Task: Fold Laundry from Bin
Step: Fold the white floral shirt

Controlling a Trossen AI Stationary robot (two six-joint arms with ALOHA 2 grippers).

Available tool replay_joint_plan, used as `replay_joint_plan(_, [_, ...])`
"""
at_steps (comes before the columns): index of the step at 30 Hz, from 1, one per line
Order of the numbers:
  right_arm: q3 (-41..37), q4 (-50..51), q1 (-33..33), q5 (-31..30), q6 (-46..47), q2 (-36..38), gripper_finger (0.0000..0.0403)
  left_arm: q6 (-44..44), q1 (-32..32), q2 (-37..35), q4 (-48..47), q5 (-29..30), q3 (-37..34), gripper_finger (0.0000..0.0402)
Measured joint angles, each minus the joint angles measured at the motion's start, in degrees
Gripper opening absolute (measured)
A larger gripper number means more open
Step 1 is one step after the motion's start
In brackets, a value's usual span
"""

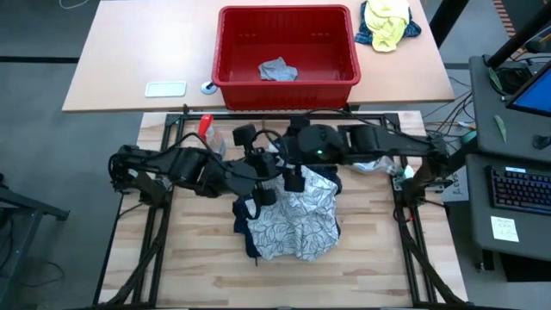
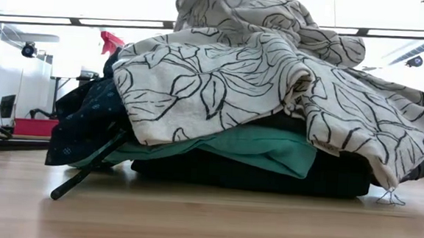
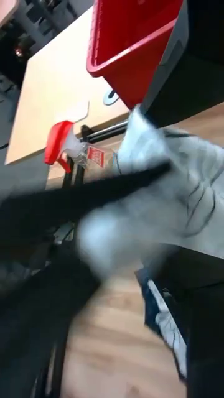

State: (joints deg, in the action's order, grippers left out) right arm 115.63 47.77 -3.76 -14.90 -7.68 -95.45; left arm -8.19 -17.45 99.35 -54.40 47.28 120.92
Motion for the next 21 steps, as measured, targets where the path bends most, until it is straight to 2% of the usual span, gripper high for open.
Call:
replay_joint_plan(3, [0.0, -0.3, 0.9, 0.4, -2.1, -1.1, 0.0273, 0.7, -0.3, 0.0, 0.0, -2.6, 0.0, 0.0000])
replay_joint_plan(6, [0.0, -0.3, 1.1, 0.6, -4.7, -1.5, 0.0224, 0.8, -0.4, 0.0, -0.7, -3.3, 0.0, 0.0000])
replay_joint_plan(8, [0.0, -0.2, 1.1, 2.6, -6.0, -1.5, 0.0172, 0.8, -0.4, 0.0, -1.1, -3.3, 0.0, 0.0000])
replay_joint_plan(12, [-0.1, 0.3, 1.1, 10.8, -6.8, -0.9, 0.0040, 2.3, -0.4, -0.1, -2.2, -3.2, 0.0, 0.0000])
replay_joint_plan(16, [1.0, 2.8, 0.9, 13.5, -5.6, 1.4, 0.0013, 2.8, -0.5, -0.1, -4.8, -3.7, 1.2, 0.0004])
replay_joint_plan(21, [1.3, 6.3, 0.9, 13.3, -4.0, 6.4, 0.0010, 1.3, -0.5, -1.1, -9.6, -4.8, 3.6, 0.0043])
